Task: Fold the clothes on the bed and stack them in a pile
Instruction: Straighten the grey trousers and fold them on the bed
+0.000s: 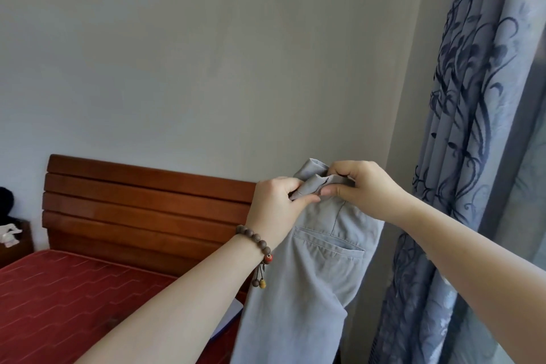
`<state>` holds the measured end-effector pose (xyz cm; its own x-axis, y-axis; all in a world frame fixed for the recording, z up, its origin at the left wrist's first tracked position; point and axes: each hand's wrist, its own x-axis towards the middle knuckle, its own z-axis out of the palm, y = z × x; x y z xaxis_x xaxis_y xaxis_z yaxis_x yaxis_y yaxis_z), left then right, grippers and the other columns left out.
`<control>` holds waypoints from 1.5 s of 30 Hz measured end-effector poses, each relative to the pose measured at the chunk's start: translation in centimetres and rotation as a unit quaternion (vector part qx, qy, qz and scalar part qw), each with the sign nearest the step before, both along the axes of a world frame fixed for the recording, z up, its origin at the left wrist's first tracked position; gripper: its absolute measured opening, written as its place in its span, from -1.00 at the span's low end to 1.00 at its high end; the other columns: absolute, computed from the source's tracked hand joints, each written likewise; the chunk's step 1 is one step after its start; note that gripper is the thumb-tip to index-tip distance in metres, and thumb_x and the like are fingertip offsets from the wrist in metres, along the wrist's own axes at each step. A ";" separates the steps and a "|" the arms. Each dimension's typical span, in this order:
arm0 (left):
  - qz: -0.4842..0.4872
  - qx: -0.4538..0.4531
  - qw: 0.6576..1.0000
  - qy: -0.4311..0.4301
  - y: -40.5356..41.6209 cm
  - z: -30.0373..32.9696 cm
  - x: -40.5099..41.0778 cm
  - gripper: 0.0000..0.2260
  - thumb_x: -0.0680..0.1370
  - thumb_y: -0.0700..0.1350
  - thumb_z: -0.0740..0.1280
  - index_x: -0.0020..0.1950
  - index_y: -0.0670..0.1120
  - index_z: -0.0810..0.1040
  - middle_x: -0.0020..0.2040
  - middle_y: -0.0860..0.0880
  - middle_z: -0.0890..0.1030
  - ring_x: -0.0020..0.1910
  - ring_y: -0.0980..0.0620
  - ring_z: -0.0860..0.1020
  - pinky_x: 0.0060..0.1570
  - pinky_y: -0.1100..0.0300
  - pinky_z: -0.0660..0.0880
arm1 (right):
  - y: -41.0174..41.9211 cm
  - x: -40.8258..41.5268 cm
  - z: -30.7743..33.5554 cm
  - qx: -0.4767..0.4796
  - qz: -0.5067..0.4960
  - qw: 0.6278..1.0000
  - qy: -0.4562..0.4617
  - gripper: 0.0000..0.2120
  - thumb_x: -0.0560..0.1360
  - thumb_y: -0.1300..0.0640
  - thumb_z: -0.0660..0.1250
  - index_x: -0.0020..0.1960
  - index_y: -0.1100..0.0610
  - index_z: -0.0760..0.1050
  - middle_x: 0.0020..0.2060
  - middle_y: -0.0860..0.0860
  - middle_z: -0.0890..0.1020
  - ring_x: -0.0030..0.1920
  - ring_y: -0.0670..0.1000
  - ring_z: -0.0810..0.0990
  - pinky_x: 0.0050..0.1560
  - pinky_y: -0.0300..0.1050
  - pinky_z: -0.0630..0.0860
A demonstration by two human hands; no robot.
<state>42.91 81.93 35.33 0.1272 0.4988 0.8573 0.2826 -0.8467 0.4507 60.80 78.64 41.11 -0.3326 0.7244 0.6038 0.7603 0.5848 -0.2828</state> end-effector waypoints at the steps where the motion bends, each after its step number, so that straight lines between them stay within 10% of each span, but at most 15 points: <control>1: 0.008 0.012 1.000 0.005 0.0 -0.1 -0.1 -0.63 0.37 -0.13 0.57 -0.46 -0.14 0.41 -0.54 0.13 0.26 -0.47 0.19 0.32 -0.41 0.40 0.20 | 0.1 0.0 -0.1 0.005 -0.005 1.000 0.003 -0.82 0.45 0.17 0.48 -0.23 0.20 0.51 -0.41 -0.01 0.49 -0.36 -0.13 0.36 -0.32 -0.37 0.30; 6: 0.018 0.046 0.999 -0.011 0.1 -0.8 -0.5 -0.75 0.45 -0.14 0.50 -0.23 -0.03 0.42 -0.48 0.13 0.39 -0.46 0.20 0.40 -0.41 0.41 0.27 | 0.2 -1.1 -0.7 0.037 -0.022 0.999 0.006 -0.65 0.51 0.20 0.40 -0.31 0.14 0.26 -0.47 -0.09 0.30 -0.41 -0.10 0.26 -0.38 -0.30 0.23; 10: -0.041 -0.141 0.988 -0.052 -0.1 -0.5 -0.9 -0.53 0.43 -0.06 0.51 0.26 -0.05 0.43 -0.22 0.01 0.66 -0.22 0.14 0.62 -0.17 0.28 0.51 | 0.3 -1.8 -1.1 0.034 -0.019 0.999 0.031 -0.59 0.54 0.23 0.35 -0.31 0.05 0.16 -0.46 -0.08 0.27 -0.41 -0.09 0.24 -0.38 -0.27 0.23; 13: -0.150 -0.257 0.954 -0.016 0.5 0.7 -1.3 -0.76 0.48 -0.12 0.48 0.12 -0.13 0.63 0.00 -0.04 0.70 0.05 0.07 0.64 0.15 0.06 0.54 | 0.2 -2.0 -1.1 0.044 0.010 0.999 0.023 -0.60 0.55 0.22 0.35 -0.30 0.04 0.18 -0.46 -0.10 0.27 -0.41 -0.09 0.23 -0.39 -0.29 0.23; 19: -0.121 -0.248 0.961 -0.034 1.5 1.7 -1.8 -0.89 0.48 -0.16 0.46 0.00 -0.12 0.66 -0.03 -0.03 0.71 0.03 0.05 0.65 0.17 -0.04 0.54 | -0.2 1.8 1.9 -0.058 -0.059 0.993 -0.083 -0.68 0.33 -0.11 0.54 -0.31 0.00 0.44 -0.46 -0.09 0.41 -0.41 -0.11 0.39 -0.40 -0.31 0.37; 24: -0.129 -0.265 0.955 -0.043 2.3 1.6 -1.9 -0.91 0.50 -0.18 0.45 -0.01 -0.10 0.67 -0.03 -0.01 0.71 0.04 0.05 0.65 0.19 -0.04 0.53 | -0.5 4.6 2.5 -0.189 -0.083 0.971 -0.123 -0.79 0.33 -0.01 0.57 -0.24 -0.29 0.58 -0.30 -0.20 0.64 -0.29 -0.14 0.62 -0.33 -0.37 0.51; 29: -0.122 -0.261 0.955 -0.070 2.8 1.0 -2.0 -0.93 0.49 -0.19 0.45 -0.04 -0.14 0.66 -0.02 -0.08 0.70 0.09 -0.03 0.63 0.22 -0.12 0.49 | -0.3 6.1 0.7 -0.125 -0.071 0.989 0.010 -0.68 0.29 0.07 0.61 -0.03 0.04 0.58 0.02 0.03 0.60 -0.04 -0.04 0.59 -0.04 -0.29 0.52; 34: -0.155 -0.268 0.948 -0.070 2.9 0.7 -2.7 -0.92 0.49 -0.22 0.44 -0.04 -0.09 0.67 -0.03 -0.02 0.71 0.05 0.01 0.65 0.22 -0.06 0.51 | 0.0 6.7 -1.0 -0.233 -0.067 0.970 0.010 -0.78 0.28 0.03 0.62 -0.21 -0.06 0.59 -0.39 -0.25 0.53 -0.34 -0.20 0.45 -0.23 -0.38 0.39; 40: -0.135 -0.270 0.949 -0.085 2.8 1.2 -3.1 -0.89 0.51 -0.23 0.42 0.02 -0.20 0.65 0.02 -0.14 0.69 0.11 -0.12 0.63 0.23 -0.18 0.48 | -0.1 6.6 -1.3 -0.093 -0.048 0.983 0.152 -0.67 0.34 0.17 0.58 -0.14 -0.07 0.44 -0.29 -0.12 0.57 -0.25 -0.05 0.54 -0.26 -0.32 0.50; 45: -0.178 -0.306 0.918 -0.179 2.2 2.1 -2.6 -0.91 0.52 -0.30 0.37 -0.01 -0.18 0.64 0.03 -0.19 0.67 0.11 -0.15 0.62 0.24 -0.11 0.49 | -0.4 5.0 -4.8 -0.196 0.061 0.892 0.402 -0.40 0.31 0.13 0.55 0.29 0.08 0.43 0.07 0.11 0.68 0.05 0.08 0.68 0.01 -0.03 0.63</control>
